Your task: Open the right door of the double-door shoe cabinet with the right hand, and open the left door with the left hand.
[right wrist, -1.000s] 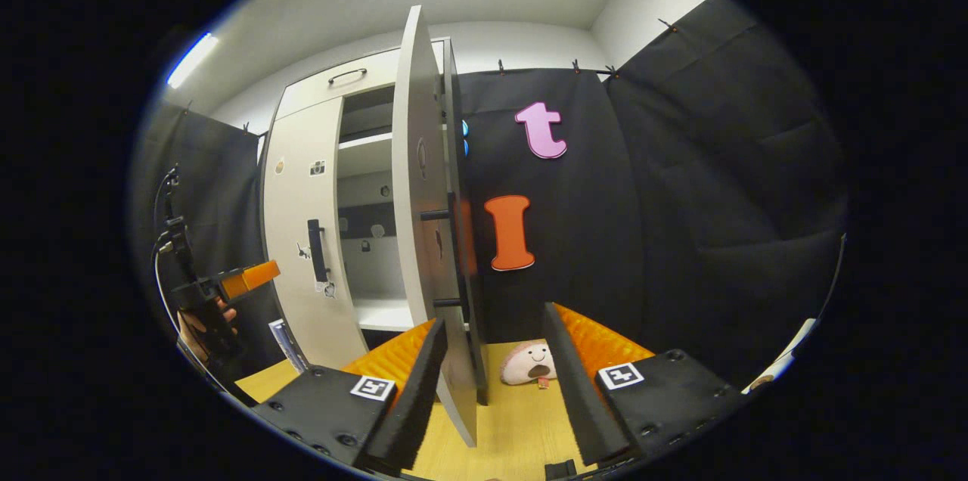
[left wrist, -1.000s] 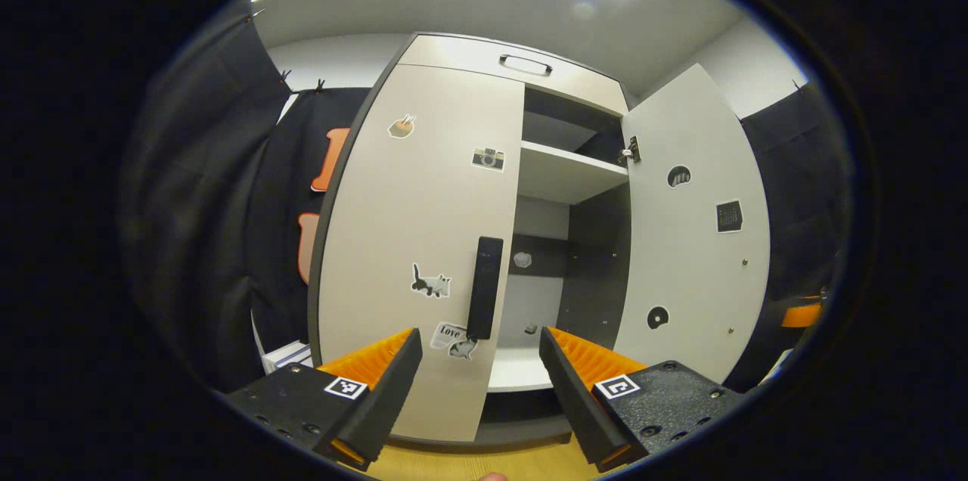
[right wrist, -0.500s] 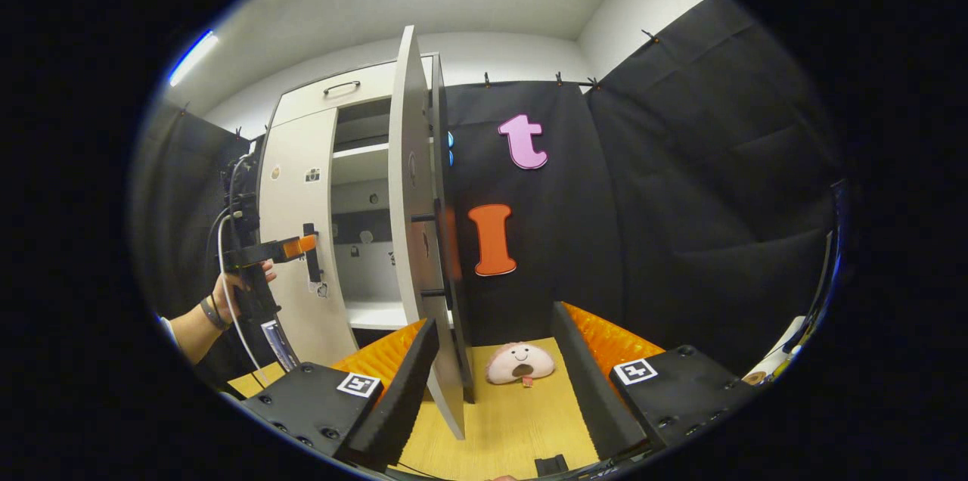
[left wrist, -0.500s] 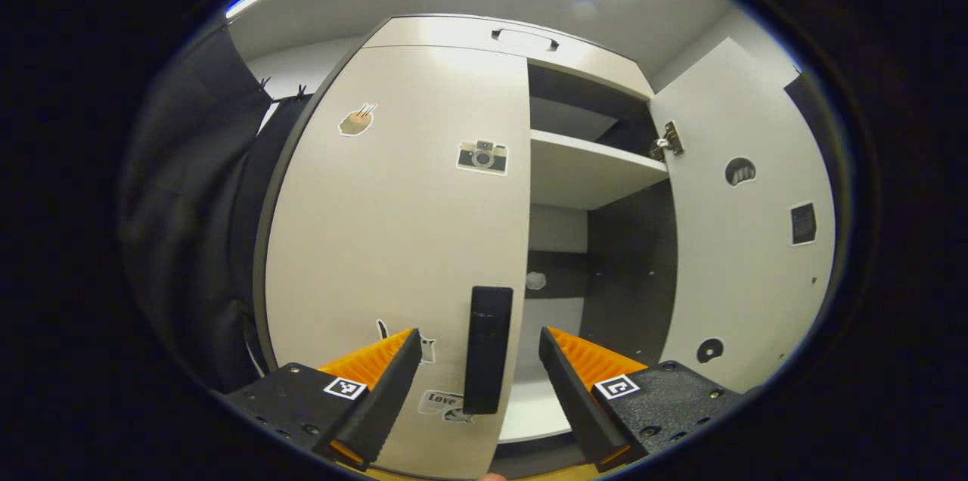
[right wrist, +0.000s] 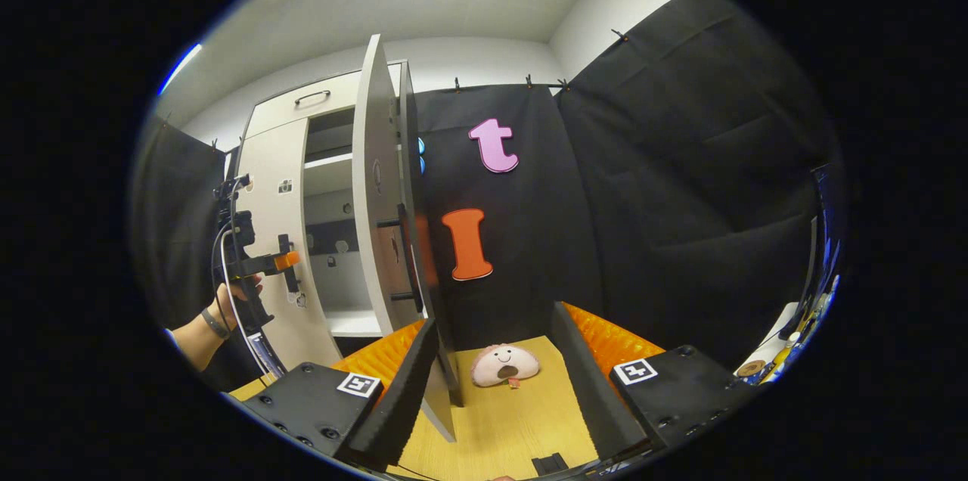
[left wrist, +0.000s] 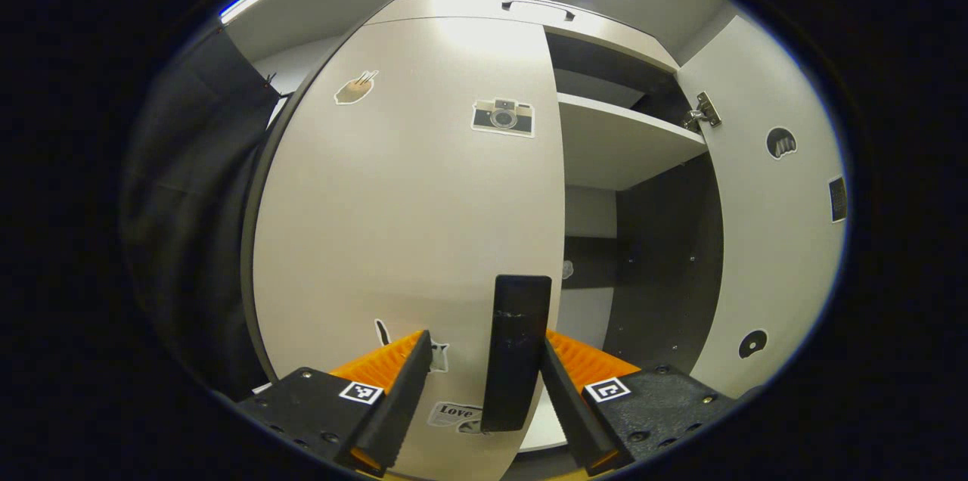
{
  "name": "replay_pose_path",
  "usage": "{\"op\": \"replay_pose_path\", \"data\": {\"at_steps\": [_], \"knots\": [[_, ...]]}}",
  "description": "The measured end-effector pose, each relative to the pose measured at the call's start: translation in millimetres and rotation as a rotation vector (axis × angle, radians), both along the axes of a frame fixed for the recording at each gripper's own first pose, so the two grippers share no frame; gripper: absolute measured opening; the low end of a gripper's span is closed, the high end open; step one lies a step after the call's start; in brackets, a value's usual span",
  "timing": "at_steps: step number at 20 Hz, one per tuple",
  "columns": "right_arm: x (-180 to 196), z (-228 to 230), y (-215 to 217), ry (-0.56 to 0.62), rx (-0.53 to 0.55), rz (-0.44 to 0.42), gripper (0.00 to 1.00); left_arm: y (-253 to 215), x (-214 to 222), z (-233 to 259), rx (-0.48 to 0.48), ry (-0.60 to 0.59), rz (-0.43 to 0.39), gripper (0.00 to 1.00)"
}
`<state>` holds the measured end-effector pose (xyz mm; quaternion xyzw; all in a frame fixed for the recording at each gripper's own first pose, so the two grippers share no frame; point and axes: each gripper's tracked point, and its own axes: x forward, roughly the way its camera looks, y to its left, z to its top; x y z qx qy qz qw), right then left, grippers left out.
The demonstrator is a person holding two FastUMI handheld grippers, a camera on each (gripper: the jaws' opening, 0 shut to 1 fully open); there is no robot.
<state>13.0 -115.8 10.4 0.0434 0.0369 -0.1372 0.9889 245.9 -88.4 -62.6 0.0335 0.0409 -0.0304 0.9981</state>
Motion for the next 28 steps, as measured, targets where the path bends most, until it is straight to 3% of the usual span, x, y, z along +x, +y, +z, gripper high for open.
{"op": "replay_pose_path", "data": {"at_steps": [2, 3, 4, 6, 7, 8, 9, 11, 12, 15, 21, 22, 24, 28], "knots": [[1, 2, 0, -0.003, -0.005, 0.000, 1.00, -2, -1, 1, -0.012, -0.006, -0.025, 0.80], [1, 2, 1, -0.002, -0.008, 0.003, 0.97, -7, -1, 0, -0.007, -0.008, -0.057, 0.76], [1, 2, 2, 0.001, -0.011, 0.006, 0.84, -23, -5, 0, -0.026, -0.008, -0.125, 0.72], [1, 1, 6, 0.006, -0.022, 0.017, 0.84, -22, -4, -2, -0.020, -0.005, -0.094, 0.30], [1, 1, 9, 0.007, -0.029, 0.028, 0.97, -22, -4, -2, -0.010, -0.012, -0.094, 0.30], [2, 1, 12, 0.008, -0.033, 0.037, 0.97, -21, -3, -2, -0.005, -0.011, -0.098, 0.29], [4, 0, 14, 0.012, -0.031, 0.044, 0.84, -22, -2, -3, -0.004, -0.003, -0.103, 0.24], [5, -1, 24, 0.019, -0.017, 0.071, 0.84, -23, -5, -6, 0.038, 0.043, -0.145, 0.23], [4, -2, 28, 0.020, -0.010, 0.085, 0.97, -23, -7, -8, 0.061, 0.074, -0.181, 0.23], [3, -1, 34, 0.026, -0.010, 0.100, 0.97, -22, -17, -6, 0.013, 0.138, -0.229, 0.23], [-11, 6, 49, -0.005, -0.059, 0.107, 0.97, -1, -69, 13, 0.015, 0.151, -0.283, 0.23], [-10, 7, 49, -0.008, -0.065, 0.106, 0.84, 6, -81, 17, -0.012, 0.143, -0.289, 0.23], [-10, 9, 49, -0.017, -0.072, 0.098, 0.84, 22, -104, 23, -0.051, 0.131, -0.286, 0.23], [-11, 11, 55, -0.033, -0.054, 0.105, 0.84, 38, -128, 34, -0.007, 0.116, -0.302, 0.22]]}}
